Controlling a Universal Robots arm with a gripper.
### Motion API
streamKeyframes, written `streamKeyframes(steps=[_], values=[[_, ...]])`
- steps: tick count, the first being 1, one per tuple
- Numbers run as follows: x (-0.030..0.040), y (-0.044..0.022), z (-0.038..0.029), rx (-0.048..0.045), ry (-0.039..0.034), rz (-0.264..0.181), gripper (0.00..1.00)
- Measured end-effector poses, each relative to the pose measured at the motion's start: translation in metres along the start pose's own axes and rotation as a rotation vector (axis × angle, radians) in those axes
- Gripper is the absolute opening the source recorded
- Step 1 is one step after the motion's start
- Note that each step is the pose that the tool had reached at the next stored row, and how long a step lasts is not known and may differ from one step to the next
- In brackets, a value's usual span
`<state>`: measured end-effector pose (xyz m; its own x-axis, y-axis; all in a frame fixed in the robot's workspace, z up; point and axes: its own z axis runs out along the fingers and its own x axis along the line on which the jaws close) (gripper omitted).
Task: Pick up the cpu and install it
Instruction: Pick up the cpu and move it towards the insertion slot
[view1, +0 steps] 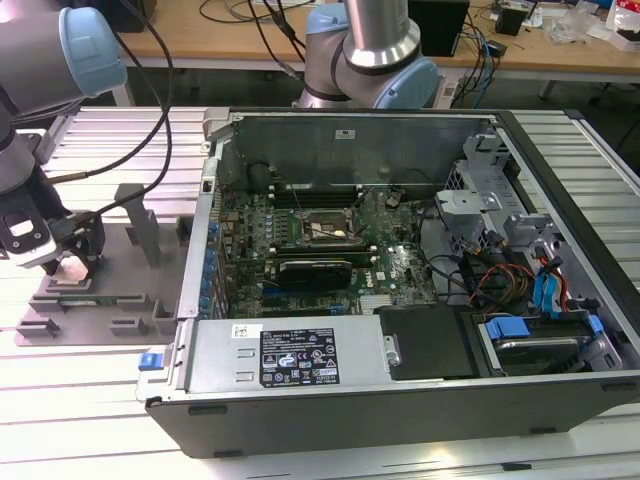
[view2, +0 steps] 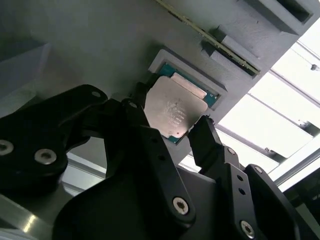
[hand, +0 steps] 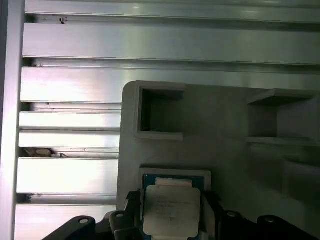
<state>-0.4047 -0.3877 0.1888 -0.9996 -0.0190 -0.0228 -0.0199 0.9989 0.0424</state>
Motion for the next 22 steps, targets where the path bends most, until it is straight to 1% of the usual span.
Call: streamKeyframes(steps=[3,4,5,6,8,14,15,16,22], values=[[0.0000,0.0000,0.0014,-0.0001,0.0004,0.000,0.60],[-0.0002,0.0001,0.0008,-0.0002,-0.0004,0.000,0.60],[-0.0002,0.0001,-0.0018,0.0004,-0.0003,0.000,0.60],[-0.0002,0.0002,-0.0030,0.0012,0.0000,0.000,0.60],[-0.0001,-0.0002,-0.0033,0.0016,0.0004,0.001,0.60],[-0.0006,-0.0075,-0.0034,0.0020,0.0043,0.021,0.60],[-0.0021,-0.0088,-0.0032,0.0020,0.0047,0.023,0.60],[-0.0064,-0.0103,-0.0029,0.0021,0.0052,0.023,0.60],[-0.0066,-0.0102,-0.0026,0.0021,0.0052,0.023,0.60]])
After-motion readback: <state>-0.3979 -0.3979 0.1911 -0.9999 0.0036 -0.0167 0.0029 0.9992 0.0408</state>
